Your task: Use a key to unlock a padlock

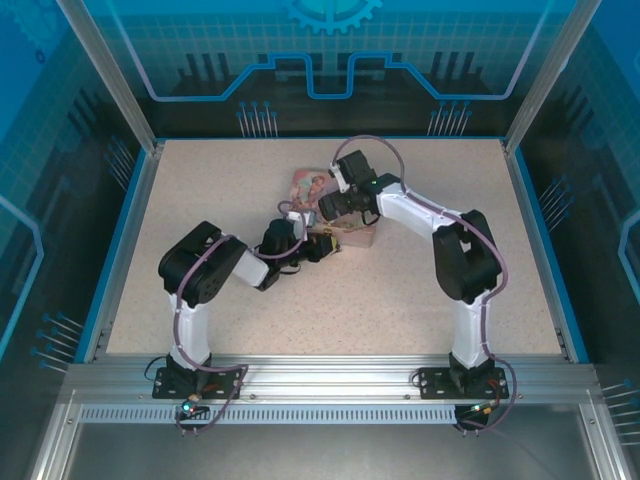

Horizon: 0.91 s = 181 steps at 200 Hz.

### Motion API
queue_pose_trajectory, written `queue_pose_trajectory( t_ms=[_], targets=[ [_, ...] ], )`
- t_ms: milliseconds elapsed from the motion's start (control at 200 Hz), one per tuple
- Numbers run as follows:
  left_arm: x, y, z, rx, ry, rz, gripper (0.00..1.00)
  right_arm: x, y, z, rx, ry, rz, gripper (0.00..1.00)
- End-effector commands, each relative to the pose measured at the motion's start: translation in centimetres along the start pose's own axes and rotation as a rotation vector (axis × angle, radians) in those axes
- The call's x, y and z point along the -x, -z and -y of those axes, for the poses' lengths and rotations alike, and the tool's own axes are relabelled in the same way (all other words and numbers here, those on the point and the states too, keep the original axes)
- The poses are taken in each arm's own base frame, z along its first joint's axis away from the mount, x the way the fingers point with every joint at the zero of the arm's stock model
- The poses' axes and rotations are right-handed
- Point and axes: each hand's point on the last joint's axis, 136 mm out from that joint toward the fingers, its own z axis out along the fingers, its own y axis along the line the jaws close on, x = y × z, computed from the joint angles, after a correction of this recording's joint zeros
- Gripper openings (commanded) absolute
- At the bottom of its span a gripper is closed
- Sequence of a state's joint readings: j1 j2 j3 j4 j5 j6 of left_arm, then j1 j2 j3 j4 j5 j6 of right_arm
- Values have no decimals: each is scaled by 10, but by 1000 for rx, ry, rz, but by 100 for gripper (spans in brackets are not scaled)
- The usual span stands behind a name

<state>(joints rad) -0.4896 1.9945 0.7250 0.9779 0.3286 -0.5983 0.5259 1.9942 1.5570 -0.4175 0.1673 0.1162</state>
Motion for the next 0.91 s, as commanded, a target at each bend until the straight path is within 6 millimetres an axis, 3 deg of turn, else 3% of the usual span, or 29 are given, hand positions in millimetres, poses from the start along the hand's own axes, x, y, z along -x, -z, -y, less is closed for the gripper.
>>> queue_pose_trajectory(
  t_ms=[0,120,220,305,335,470,575,720,900],
  targets=[
    [30,12,14,0,144,83,0,26,47,6,19,65,148,100],
    [28,17,9,55,329,43,0,30,92,16,-24,117,307,100],
    [23,21,11,67,459,13,0,7,116,11,-71,178,408,100],
    [24,27,17,67,521,7,0,-16,131,-4,-100,240,473,99],
    [25,29,18,75,535,3,0,-34,128,-11,-105,267,468,98],
    [34,40,27,71,588,-9,0,-76,133,-38,-147,371,505,89],
    [40,44,33,31,653,-12,0,-90,138,-53,-176,393,543,81],
    [41,48,33,7,706,-23,0,-100,133,-62,-214,452,555,70],
    [44,50,39,-60,764,-37,0,-95,126,-69,-273,595,549,69]
  ],
)
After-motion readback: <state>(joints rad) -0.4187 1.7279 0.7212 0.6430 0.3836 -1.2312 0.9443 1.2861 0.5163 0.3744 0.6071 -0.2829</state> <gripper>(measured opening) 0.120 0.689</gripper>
